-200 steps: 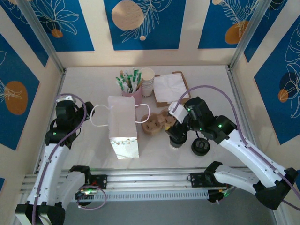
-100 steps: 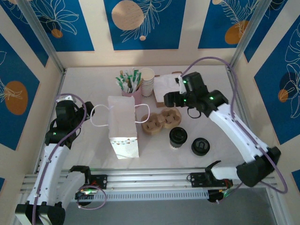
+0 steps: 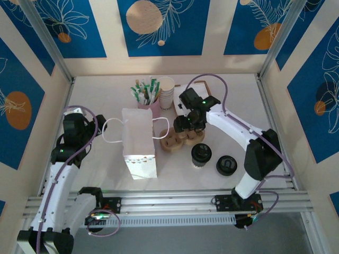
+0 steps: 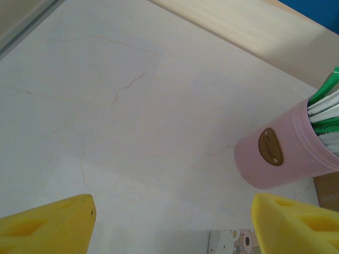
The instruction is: Pack the takeout coffee
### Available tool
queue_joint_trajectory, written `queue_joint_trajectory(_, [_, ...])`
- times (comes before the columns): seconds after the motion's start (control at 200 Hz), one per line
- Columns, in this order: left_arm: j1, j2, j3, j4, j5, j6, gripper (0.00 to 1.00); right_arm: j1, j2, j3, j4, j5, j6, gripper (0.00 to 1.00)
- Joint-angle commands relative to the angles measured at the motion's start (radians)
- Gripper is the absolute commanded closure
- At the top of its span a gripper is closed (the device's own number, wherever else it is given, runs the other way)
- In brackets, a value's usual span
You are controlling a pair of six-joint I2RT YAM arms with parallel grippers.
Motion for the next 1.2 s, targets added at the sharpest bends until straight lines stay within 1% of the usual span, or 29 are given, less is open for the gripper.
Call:
queue_joint_trajectory(0.0, [0.006,0.004,-0.001,-0.001,0.006,0.012,0.23,0.006,0.042,0.032,-0.007,-0.029,-0.020,0.30])
queue_joint_trajectory(0.065, [0.006,0.008,0.000,-0.004,0.004,0.014,0.23,0.008,0.070,0.042,-0.016,-0.006,-0.020,0.32])
queue_joint_trajectory(0.1, [0.006,0.009,0.002,-0.005,0.004,0.014,0.23,0.009,0.081,0.042,-0.019,0.007,-0.019,0.34])
queue_joint_trajectory(0.12, [0.006,0.010,0.002,-0.005,0.004,0.013,0.23,0.009,0.085,0.043,-0.021,0.009,-0.019,0.37])
queue_joint_trajectory(0.155, [0.006,0.010,0.002,-0.005,0.007,0.014,0.22,0.011,0.089,0.043,-0.019,0.008,-0.019,0.38])
queue_joint_trajectory(0.24, [0.006,0.010,0.000,-0.002,0.010,0.014,0.22,0.019,0.089,0.041,-0.014,0.000,-0.019,0.38])
queue_joint_trajectory(0.49, [0.006,0.011,0.000,-0.001,0.016,0.014,0.22,0.049,0.112,0.048,-0.024,0.032,-0.011,0.40])
queue_joint_trajectory(0.625, [0.006,0.010,0.000,-0.001,0.017,0.014,0.22,0.063,0.112,0.048,-0.031,0.080,-0.010,0.41])
queue_joint_trajectory(0.775, [0.006,0.011,0.000,-0.001,0.017,0.014,0.22,0.066,0.101,0.049,-0.035,0.102,-0.009,0.43])
queue_joint_trajectory(1.066, [0.006,0.008,-0.003,0.003,0.016,0.014,0.22,0.066,0.043,0.059,-0.044,0.090,0.008,0.43])
queue_joint_trajectory(1.196, [0.006,0.005,-0.003,0.003,0.014,0.012,0.22,0.066,0.016,0.057,-0.042,0.080,0.043,0.46])
